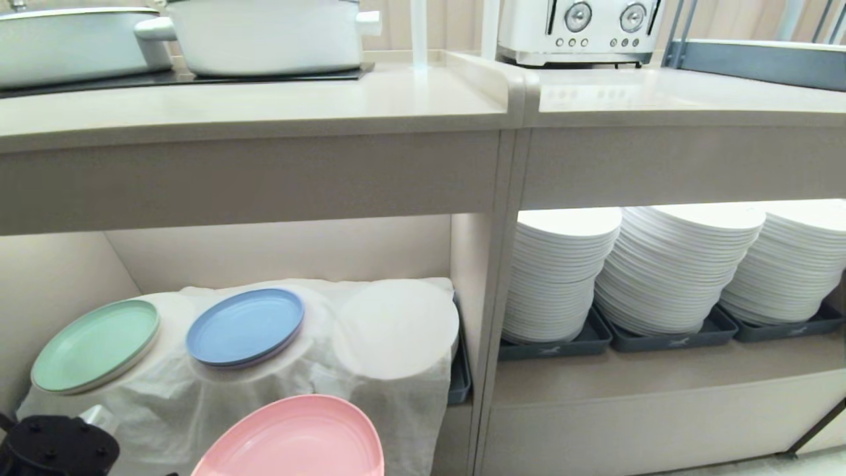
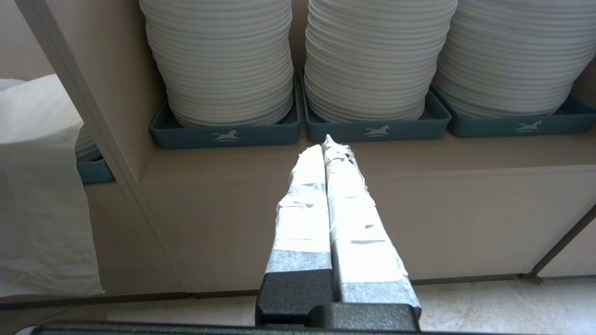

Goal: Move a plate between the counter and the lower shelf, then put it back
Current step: Put the plate

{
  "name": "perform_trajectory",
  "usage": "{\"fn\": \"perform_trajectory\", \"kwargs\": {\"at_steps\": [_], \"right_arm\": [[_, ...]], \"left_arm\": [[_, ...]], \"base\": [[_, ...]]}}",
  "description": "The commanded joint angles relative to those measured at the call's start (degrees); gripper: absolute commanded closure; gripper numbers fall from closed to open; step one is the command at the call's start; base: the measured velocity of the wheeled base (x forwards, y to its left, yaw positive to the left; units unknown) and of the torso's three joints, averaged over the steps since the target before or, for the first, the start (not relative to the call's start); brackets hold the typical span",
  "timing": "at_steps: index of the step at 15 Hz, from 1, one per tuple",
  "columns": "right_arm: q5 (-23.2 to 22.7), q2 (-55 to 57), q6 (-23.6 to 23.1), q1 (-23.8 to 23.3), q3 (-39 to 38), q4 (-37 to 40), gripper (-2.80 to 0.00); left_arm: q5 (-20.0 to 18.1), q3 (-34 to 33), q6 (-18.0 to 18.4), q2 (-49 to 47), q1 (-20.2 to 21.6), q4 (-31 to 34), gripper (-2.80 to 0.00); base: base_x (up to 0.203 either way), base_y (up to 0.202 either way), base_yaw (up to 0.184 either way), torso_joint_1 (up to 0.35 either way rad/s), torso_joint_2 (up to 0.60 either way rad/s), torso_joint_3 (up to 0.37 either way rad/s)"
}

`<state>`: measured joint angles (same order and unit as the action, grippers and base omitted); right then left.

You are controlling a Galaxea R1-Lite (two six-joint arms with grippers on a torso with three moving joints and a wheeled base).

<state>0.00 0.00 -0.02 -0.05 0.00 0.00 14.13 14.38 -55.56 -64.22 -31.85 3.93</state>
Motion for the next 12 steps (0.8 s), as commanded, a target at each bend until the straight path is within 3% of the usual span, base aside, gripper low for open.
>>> {"fn": "perform_trajectory", "kwargs": {"at_steps": [1,12], "right_arm": [[0.0,0.0,-0.1,0.0,0.0,0.0,0.00],[0.0,0.0,-0.1,0.0,0.0,0.0,0.00]], "left_arm": [[0.1,0.0,-0.3,-0.2,0.0,0.0,0.00],[-0.8,0.2,-0.3,-0.2,-0.1,-0.1,0.00]], "base": [[0.000,0.000,0.000,0.040,-0.26,-0.257],[0.000,0.000,0.000,0.168,-0.46,-0.287]]}}
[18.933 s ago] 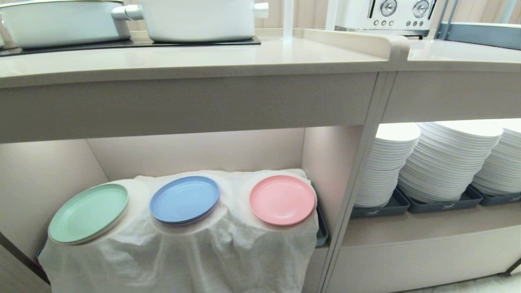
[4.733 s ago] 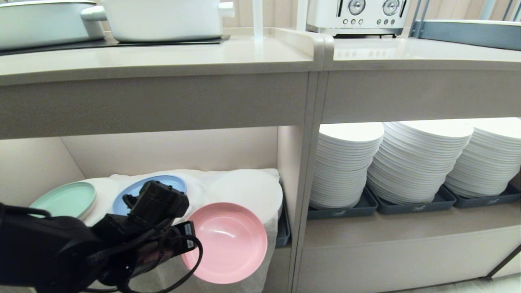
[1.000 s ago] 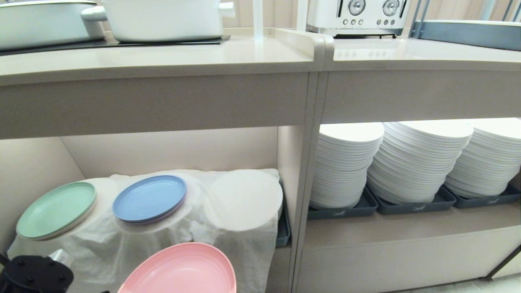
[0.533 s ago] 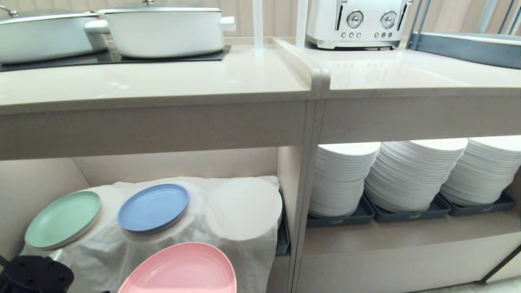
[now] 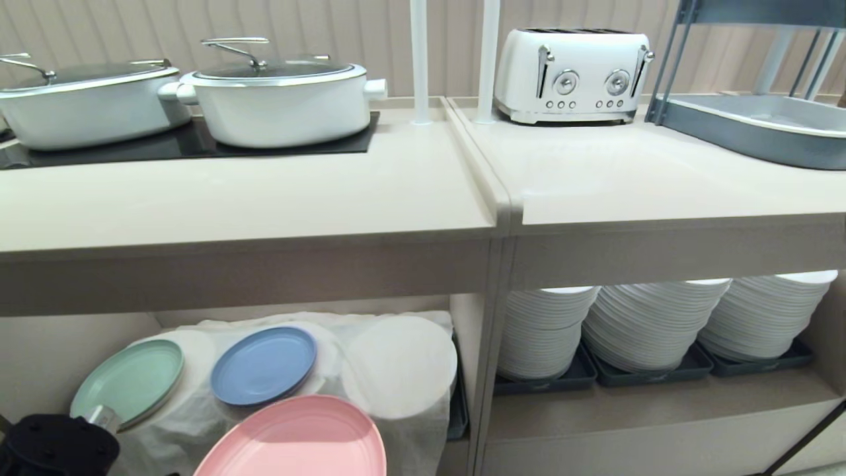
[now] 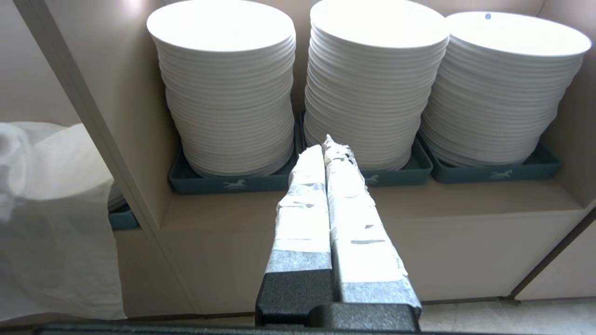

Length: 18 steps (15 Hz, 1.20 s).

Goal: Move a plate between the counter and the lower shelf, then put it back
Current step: Put the plate

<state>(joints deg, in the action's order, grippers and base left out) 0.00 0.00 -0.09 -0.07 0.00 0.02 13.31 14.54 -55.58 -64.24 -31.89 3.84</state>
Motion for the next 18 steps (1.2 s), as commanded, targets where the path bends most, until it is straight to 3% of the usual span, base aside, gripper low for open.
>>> {"fn": "perform_trajectory", "kwargs": {"at_steps": [1,18], "right_arm": [[0.0,0.0,0.0,0.1,0.0,0.0,0.00],[0.0,0.0,0.0,0.0,0.0,0.0,0.00]], "left_arm": [[0.1,0.0,-0.3,-0.2,0.0,-0.1,0.00],[-4.0,0.6,-0.2,1.8,-0.4,-0.1,0.00]], "base": [[0.000,0.000,0.000,0.207,-0.48,-0.276],[0.000,0.000,0.000,0.239,-0.53,-0.291]]}}
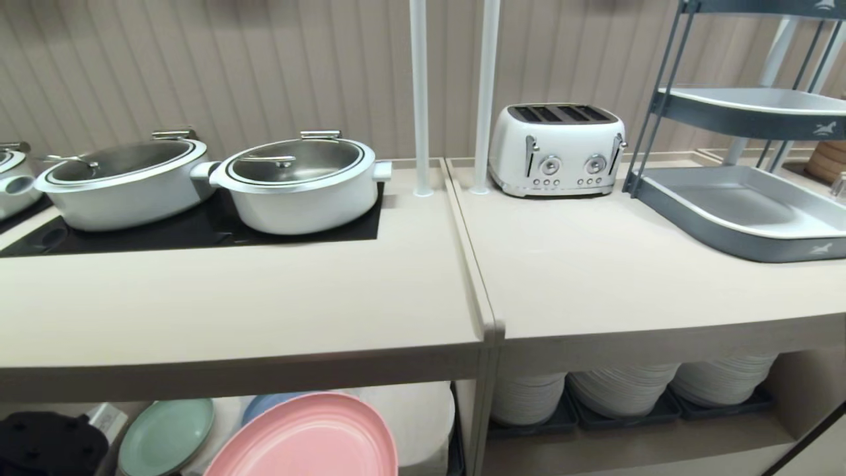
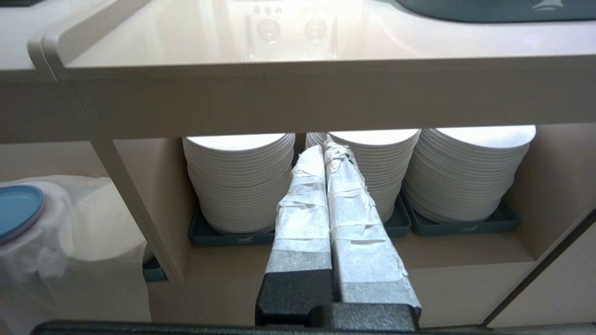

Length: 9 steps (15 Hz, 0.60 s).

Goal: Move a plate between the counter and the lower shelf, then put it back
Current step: Put the plate

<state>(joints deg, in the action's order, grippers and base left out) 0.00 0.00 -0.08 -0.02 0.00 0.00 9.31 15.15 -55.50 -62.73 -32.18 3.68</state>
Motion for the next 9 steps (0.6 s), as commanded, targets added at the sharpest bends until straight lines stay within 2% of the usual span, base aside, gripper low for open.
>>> {"fn": "perform_trajectory", "kwargs": {"at_steps": [1,4,9], "right_arm": [[0.0,0.0,0.0,-0.1,0.0,0.0,0.00],[0.0,0.0,0.0,0.0,0.0,0.0,0.00],[0.0,0.0,0.0,-0.1,0.0,0.0,0.00]], "left_arm": [[0.0,0.0,-0.3,0.3,-0.2,0.0,0.00],[0.0,0.0,-0.3,0.3,-0.2,0.0,0.00],[0.0,-0.1,-0.3,0.4,-0.1,0.0,0.00]], "base": [[0.000,0.000,0.000,0.271,-0.61,-0.325],[0.000,0.000,0.000,0.280,-0.57,-0.296],[0.000,0.000,0.000,0.180,-0.37,-0.189]]}}
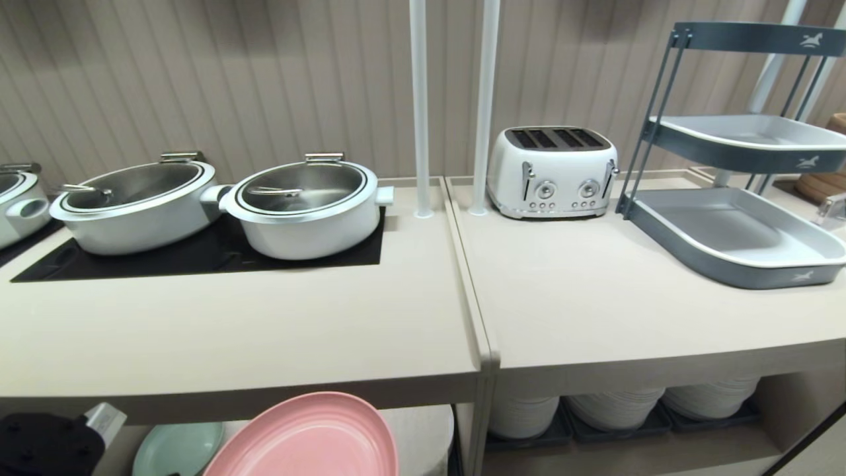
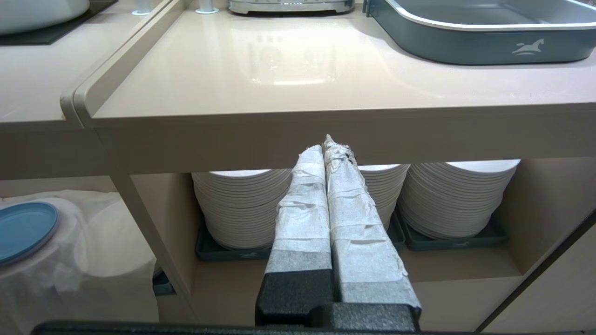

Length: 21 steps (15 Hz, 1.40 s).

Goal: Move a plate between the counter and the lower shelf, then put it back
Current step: Put the plate

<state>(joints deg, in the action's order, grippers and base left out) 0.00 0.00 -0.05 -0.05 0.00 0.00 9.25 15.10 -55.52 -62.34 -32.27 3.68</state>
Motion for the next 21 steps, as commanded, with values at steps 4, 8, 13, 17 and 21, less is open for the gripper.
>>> {"fn": "perform_trajectory", "kwargs": {"at_steps": [4,8,13,17,21], "right_arm": [[0.0,0.0,0.0,0.0,0.0,0.0,0.00],[0.0,0.0,0.0,0.0,0.0,0.0,0.00],[0.0,0.0,0.0,0.0,0.0,0.0,0.00],[0.0,0.0,0.0,0.0,0.0,0.0,0.00],[0.0,0.0,0.0,0.0,0.0,0.0,0.00]], "left_arm": [[0.1,-0.2,-0.3,0.1,0.0,0.0,0.00],[0.1,-0.2,-0.3,0.1,0.0,0.0,0.00],[0.2,-0.2,-0.2,0.1,0.0,0.0,0.00],[0.2,0.0,0.0,0.0,0.1,-0.1,0.00],[-1.1,-0.5,0.0,-0.1,0.1,-0.2,0.00]], "base": [[0.000,0.000,0.000,0.161,-0.33,-0.168],[0.000,0.000,0.000,0.160,-0.33,-0.170],[0.000,0.000,0.000,0.023,-0.05,-0.021],[0.000,0.000,0.000,0.000,0.00,0.000],[0.000,0.000,0.000,0.000,0.00,0.000]]}}
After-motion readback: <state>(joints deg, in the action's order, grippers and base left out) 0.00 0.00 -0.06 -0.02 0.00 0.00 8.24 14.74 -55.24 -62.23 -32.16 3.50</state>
